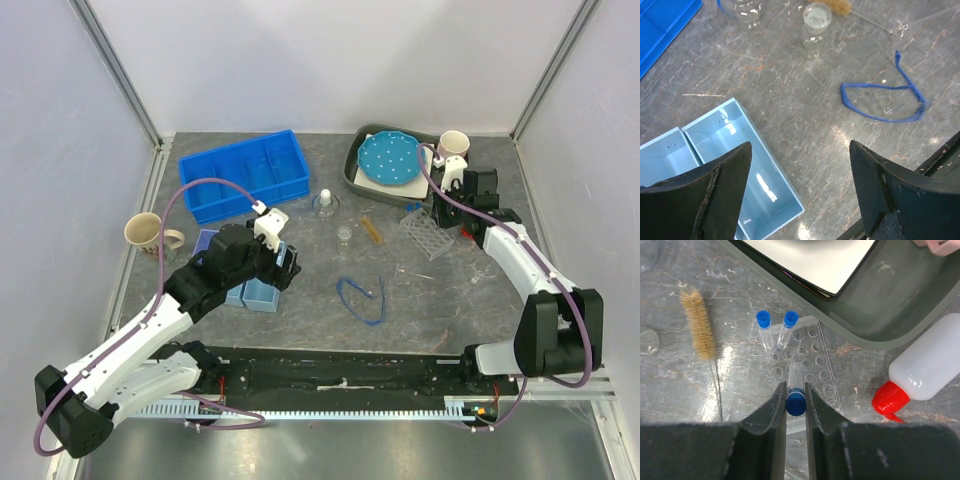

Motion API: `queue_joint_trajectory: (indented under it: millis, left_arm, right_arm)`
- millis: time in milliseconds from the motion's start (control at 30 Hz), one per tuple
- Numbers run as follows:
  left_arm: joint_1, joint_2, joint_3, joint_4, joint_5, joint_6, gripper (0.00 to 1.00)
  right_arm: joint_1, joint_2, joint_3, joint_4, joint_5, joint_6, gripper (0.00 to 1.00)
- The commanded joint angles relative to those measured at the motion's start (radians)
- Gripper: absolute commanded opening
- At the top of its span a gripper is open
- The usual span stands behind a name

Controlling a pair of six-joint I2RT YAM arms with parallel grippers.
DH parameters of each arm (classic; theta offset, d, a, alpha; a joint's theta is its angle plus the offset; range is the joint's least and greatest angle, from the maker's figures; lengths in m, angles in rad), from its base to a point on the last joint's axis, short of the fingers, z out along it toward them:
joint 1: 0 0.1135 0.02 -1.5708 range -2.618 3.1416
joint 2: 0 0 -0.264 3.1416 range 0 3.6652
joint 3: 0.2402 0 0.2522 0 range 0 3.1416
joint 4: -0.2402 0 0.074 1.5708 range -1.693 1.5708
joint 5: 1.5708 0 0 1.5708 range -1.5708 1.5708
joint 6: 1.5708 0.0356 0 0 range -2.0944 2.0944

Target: Organize the chemistry lab equipment

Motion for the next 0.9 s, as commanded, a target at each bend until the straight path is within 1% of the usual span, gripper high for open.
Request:
queue_joint_trajectory:
  millis: [0,333,867]
  left_arm:
    - [0.002,0.012,0.008,-0.016,-0.033,0.095,0.85]
    - [0.002,-0.002,-0.003,-0.018,-0.034,0.096,0.85]
    - [0.002,0.007,-0.003,-0.016,-0.034,0.098,0.85]
  right_arm:
    - [0.004,0.057,0.028,0.078,0.046,-0.019,0.18]
    - [0.005,0.181,0.094,0.094,-0.026,0.020,0.19]
    - [0.007,0.273,0.159,0.091,-0.028,0.022,0.20]
